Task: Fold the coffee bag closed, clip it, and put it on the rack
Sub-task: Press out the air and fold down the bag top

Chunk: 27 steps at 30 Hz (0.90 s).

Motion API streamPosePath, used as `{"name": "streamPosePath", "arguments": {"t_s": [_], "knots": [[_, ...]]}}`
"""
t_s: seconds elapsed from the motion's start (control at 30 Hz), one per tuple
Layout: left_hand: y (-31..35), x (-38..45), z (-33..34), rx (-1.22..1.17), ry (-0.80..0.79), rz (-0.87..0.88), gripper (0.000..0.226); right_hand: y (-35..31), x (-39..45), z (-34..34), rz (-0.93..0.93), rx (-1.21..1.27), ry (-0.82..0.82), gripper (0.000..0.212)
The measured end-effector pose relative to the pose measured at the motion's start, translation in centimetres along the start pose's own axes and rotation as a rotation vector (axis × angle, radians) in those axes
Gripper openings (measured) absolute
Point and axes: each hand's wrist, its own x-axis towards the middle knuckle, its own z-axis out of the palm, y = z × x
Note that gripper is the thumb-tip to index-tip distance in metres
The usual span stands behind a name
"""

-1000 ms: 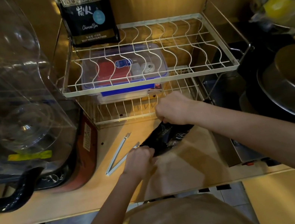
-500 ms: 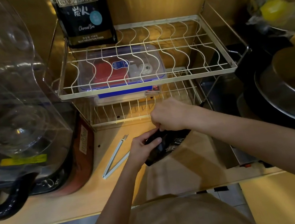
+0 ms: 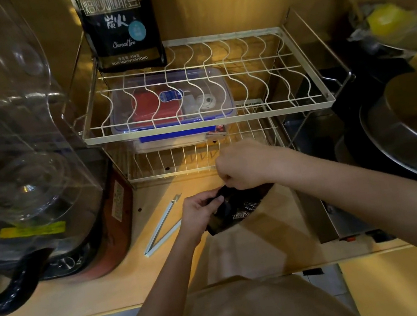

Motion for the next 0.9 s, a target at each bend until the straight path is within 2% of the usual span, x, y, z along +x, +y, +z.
{"name": "streamPosePath", "arguments": {"t_s": [0.07, 0.13, 0.27, 0.33, 0.4, 0.47, 0.53, 0.73, 0.83, 0.9], "knots": [[-0.6, -0.1, -0.6, -0.021, 0.005, -0.035, 0.016, 1.1, -0.4, 0.2, -0.026, 0.166, -0.105, 0.035], [-0.5, -0.3, -1.0, -0.039, 0.008, -0.048, 0.02, 2.1, -0.8, 0.5, -0.065, 0.23, -0.148, 0.044], [0.6, -0.8, -1.2, 0.015, -0.083, -0.013, 0.038, 3.1, -0.5, 1.9, -0.061, 0.236, 0.002, 0.027], [0.8, -0.9, -1.0, 0.088, -0.132, 0.023, 0.046, 2.9, -0.3, 2.1, -0.059, 0.219, 0.078, 0.025], [0.7, -1.1, -0.7, 0.19, -0.076, 0.103, 0.051, 2.6, -0.2, 2.2, -0.072, 0.183, 0.142, 0.025], [0.5, -1.2, -0.5, 0.234, -0.003, 0.157, 0.038, 2.4, -0.1, 2.2, -0.085, 0.158, 0.224, 0.024], [0.5, -1.0, -0.8, 0.229, -0.012, 0.15, 0.029, 2.2, 0.0, 2.5, -0.097, 0.142, 0.28, 0.024], [1.5, -0.8, -1.4, 0.166, -0.074, 0.102, 0.024, 2.0, 0.1, 3.5, -0.094, 0.22, 0.288, 0.022], [2.2, -0.9, -0.8, 0.028, -0.036, 0.087, 0.008, 2.6, 0.0, 3.4, -0.072, 0.44, 0.313, 0.024], [2.3, -0.8, -0.7, -0.034, -0.002, 0.063, 0.007, 3.9, -0.3, 3.8, -0.011, 0.72, 0.304, 0.046]]}}
